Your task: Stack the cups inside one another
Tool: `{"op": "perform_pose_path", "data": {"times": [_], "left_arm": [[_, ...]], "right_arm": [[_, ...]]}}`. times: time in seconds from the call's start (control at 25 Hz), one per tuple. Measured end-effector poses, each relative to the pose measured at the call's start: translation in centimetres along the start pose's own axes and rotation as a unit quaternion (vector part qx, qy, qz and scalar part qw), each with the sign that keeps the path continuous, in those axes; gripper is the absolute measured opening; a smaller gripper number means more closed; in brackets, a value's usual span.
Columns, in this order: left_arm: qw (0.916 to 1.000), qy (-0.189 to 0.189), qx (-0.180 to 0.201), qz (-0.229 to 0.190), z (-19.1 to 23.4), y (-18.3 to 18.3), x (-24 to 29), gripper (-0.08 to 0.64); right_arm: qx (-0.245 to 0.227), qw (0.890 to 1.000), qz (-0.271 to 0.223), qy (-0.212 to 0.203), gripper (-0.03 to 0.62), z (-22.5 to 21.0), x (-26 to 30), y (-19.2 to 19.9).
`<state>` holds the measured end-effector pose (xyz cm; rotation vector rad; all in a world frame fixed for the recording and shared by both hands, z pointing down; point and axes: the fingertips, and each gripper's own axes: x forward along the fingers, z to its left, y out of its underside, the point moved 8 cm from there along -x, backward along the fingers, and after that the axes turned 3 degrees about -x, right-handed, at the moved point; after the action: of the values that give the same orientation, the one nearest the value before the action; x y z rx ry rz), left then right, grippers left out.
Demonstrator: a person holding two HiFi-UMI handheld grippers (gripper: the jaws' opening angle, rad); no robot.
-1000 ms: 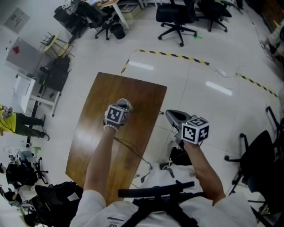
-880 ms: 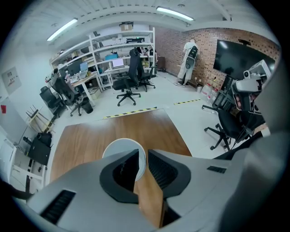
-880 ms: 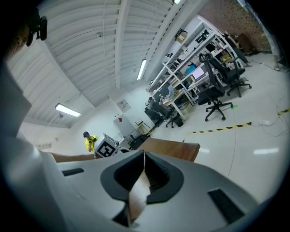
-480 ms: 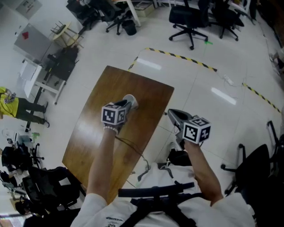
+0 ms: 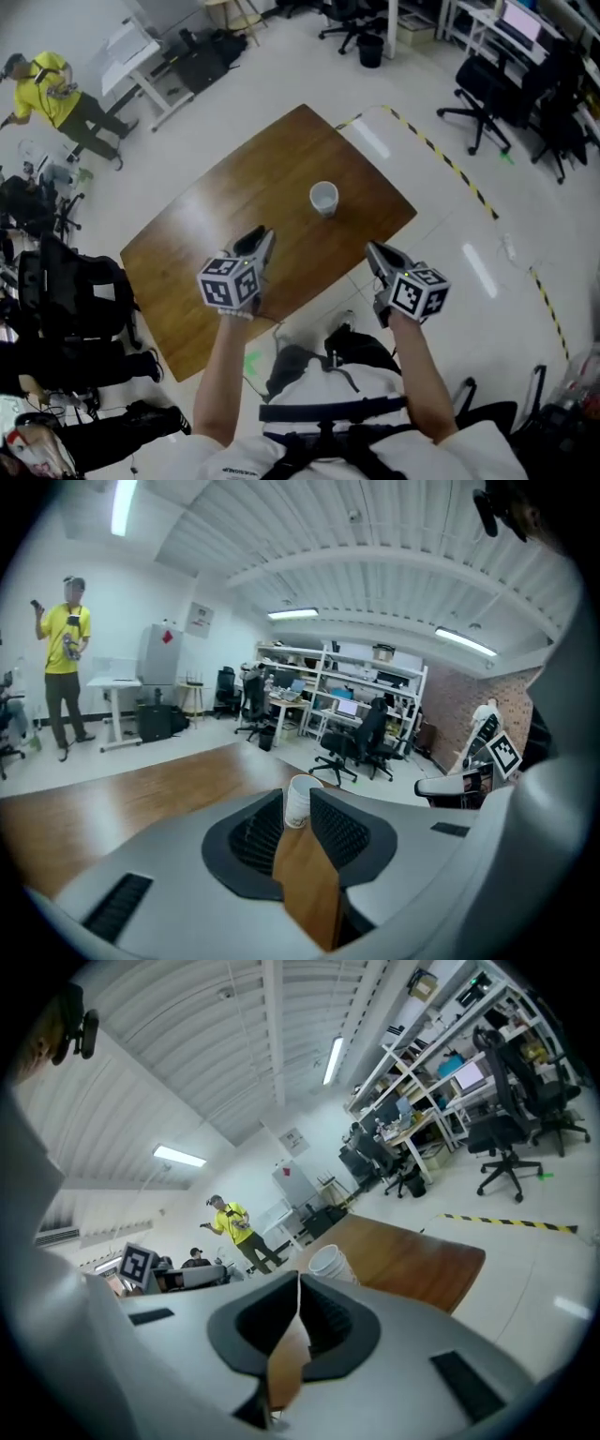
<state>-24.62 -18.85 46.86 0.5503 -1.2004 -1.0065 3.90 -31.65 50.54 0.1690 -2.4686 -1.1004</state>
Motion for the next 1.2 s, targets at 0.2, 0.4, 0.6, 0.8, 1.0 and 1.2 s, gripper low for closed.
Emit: {"op": "perform_pose_path", "data": {"times": [0.2, 0.4, 0.6, 0.8, 1.0, 1.2], "left_arm": [[0.9982, -0.039, -0.040, -0.022, -0.7, 4.2, -5.8, 0.008], [0.9943, -0.056, -0.083, -0.038, -2.1, 8.5, -9.5, 0.000], [0.9923, -0.092, -0.063, -0.054, -4.1, 12.0, -14.2, 0.000], [0.9905, -0.108, -0.054, -0.066, -5.8, 14.5, -19.5, 0.000], [0.9909, -0.098, -0.054, -0.074, -6.5, 16.3, -22.4, 0.000], [0.9927, -0.081, -0.049, -0.075, -7.6, 17.1, -23.3, 0.000]], "right_arm": [[-0.019, 0.999, 0.028, -0.024, 0.021, 2.4, 1.3, 0.6], [-0.034, 0.998, 0.031, -0.041, 0.009, 5.2, 1.0, 2.0], [-0.072, 0.994, 0.047, -0.069, 0.009, 9.4, -0.9, 5.7], [-0.128, 0.988, 0.053, -0.072, 0.006, 14.8, -3.8, 8.7], [-0.156, 0.985, 0.041, -0.063, 0.006, 17.9, -6.0, 10.4], [-0.152, 0.987, 0.031, -0.040, 0.006, 18.2, -8.7, 11.4]]}}
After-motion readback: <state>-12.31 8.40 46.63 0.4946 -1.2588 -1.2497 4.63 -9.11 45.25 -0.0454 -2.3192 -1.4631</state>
